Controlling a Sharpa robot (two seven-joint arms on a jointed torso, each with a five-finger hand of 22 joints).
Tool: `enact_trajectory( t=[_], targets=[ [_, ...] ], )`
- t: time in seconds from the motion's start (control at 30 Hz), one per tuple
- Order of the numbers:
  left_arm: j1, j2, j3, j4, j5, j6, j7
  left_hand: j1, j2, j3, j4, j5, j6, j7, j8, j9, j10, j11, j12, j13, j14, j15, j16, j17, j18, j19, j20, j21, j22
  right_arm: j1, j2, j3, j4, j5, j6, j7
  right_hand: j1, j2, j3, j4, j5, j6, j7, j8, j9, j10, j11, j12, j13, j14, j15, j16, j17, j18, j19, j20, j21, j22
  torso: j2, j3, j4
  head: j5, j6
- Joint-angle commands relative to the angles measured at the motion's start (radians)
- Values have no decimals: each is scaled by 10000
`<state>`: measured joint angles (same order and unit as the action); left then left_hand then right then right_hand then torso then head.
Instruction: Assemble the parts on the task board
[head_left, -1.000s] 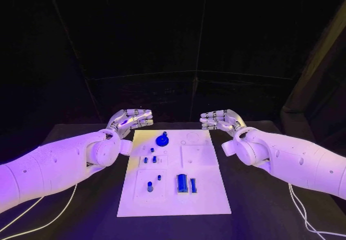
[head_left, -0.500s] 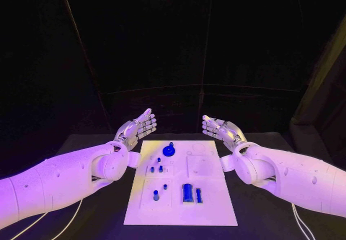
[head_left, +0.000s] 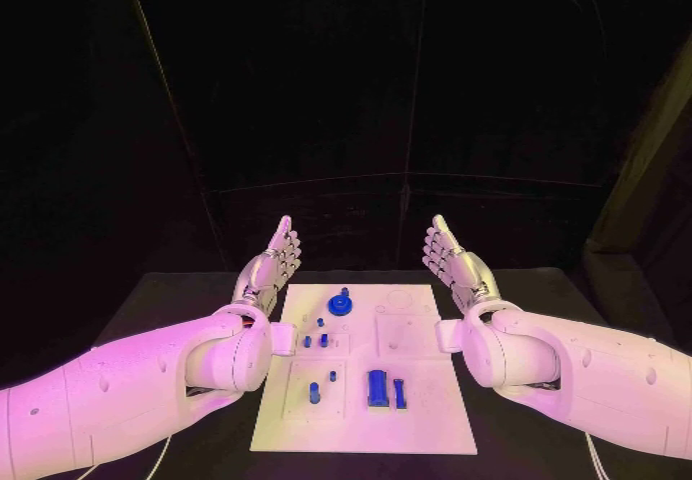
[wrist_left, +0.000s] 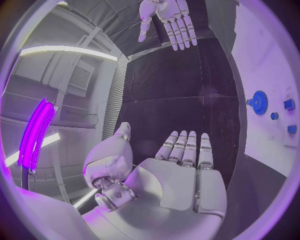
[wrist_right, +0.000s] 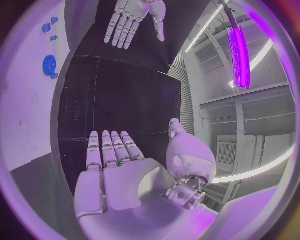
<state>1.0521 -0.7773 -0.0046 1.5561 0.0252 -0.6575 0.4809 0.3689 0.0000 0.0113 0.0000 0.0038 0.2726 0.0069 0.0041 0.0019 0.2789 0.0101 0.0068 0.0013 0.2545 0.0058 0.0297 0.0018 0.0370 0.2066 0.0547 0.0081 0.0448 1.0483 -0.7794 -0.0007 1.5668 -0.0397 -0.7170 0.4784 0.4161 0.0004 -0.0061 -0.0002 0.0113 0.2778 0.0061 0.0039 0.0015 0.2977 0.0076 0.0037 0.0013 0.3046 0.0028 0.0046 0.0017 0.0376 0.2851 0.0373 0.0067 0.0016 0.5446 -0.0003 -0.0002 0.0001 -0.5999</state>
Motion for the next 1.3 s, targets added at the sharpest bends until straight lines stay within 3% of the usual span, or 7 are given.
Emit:
enact_trajectory(
  t=[0.03,0.77,0.8,0.87,0.9,1.03,1.3],
  targets=[
    [-19,-26,45,134,-251,-1117,390,-1171,0,-113,0,-38,-861,-69,-41,-19,-889,-101,-68,-13,-811,-58,-297,-18,-370,-655,-547,-81,-448,17,-6,7,32,397,-530,416,-1307,-4,61,2,-113,-874,-61,-39,-15,-927,-76,-37,-13,-955,-28,-46,-17,-376,-895,-373,-67,-16,-4,3,2,-1,-1],
    [-21,-27,46,139,-252,-1125,391,-2647,0,-113,0,-38,-1942,-69,-41,-19,-1976,-101,-68,-13,-1807,-58,-297,-18,-370,-2066,-547,-81,-448,17,-6,7,32,397,-530,416,-2981,-4,61,2,-113,-1994,-61,-39,-15,-2129,-76,-37,-13,-2193,-28,-46,-17,-376,-2037,-373,-67,-16,-4,3,2,-1,-1],
    [-21,-27,46,139,-252,-1125,391,-2706,0,-113,0,-38,-1998,-69,-41,-19,-2047,-101,-68,-13,-2545,-58,-297,-18,-370,-2066,-547,-81,-448,17,-6,7,32,397,-530,416,-3183,-4,61,2,-113,-2778,-61,-39,-15,-2277,-76,-37,-13,-2331,-28,-46,-17,-376,-2851,-373,-67,-16,-4,3,2,-1,-1],
    [-21,-27,46,139,-252,-1125,391,-2773,0,-113,0,-38,-2022,-69,-41,-19,-2081,-101,-68,-13,-2545,-58,-297,-18,-370,-2066,-547,-81,-448,17,-6,7,32,397,-530,416,-4161,-4,61,2,-113,-2778,-61,-39,-15,-2977,-76,-37,-13,-3046,-28,-46,-17,-376,-2851,-373,-67,-16,-4,3,2,-1,-1],
    [-21,-27,46,139,-252,-1125,391,-2791,0,-113,0,-38,-2726,-69,-41,-19,-2789,-101,-68,-13,-2545,-58,-297,-18,-370,-2066,-547,-81,-448,17,-6,7,32,397,-530,416,-4161,-4,61,2,-113,-2778,-61,-39,-15,-2977,-76,-37,-13,-3046,-28,-46,-17,-376,-2851,-373,-67,-16,-4,3,2,-1,-1],
    [-21,-27,46,139,-252,-1125,391,-3689,0,-113,0,-38,-2726,-69,-41,-19,-2789,-101,-68,-13,-2545,-58,-297,-18,-370,-2066,-547,-81,-448,17,-6,7,32,397,-530,416,-4161,-4,61,2,-113,-2778,-61,-39,-15,-2977,-76,-37,-13,-3046,-28,-46,-17,-376,-2851,-373,-67,-16,-4,3,2,-1,-1],
    [-21,-27,46,139,-252,-1125,391,-3689,0,-113,0,-38,-2726,-69,-41,-19,-2789,-101,-68,-13,-2545,-58,-297,-18,-370,-2066,-547,-81,-448,17,-6,7,32,397,-530,416,-4161,-4,61,2,-113,-2778,-61,-39,-15,-2977,-76,-37,-13,-3046,-28,-46,-17,-376,-2851,-373,-67,-16,-4,3,2,-1,-1]
  ],
)
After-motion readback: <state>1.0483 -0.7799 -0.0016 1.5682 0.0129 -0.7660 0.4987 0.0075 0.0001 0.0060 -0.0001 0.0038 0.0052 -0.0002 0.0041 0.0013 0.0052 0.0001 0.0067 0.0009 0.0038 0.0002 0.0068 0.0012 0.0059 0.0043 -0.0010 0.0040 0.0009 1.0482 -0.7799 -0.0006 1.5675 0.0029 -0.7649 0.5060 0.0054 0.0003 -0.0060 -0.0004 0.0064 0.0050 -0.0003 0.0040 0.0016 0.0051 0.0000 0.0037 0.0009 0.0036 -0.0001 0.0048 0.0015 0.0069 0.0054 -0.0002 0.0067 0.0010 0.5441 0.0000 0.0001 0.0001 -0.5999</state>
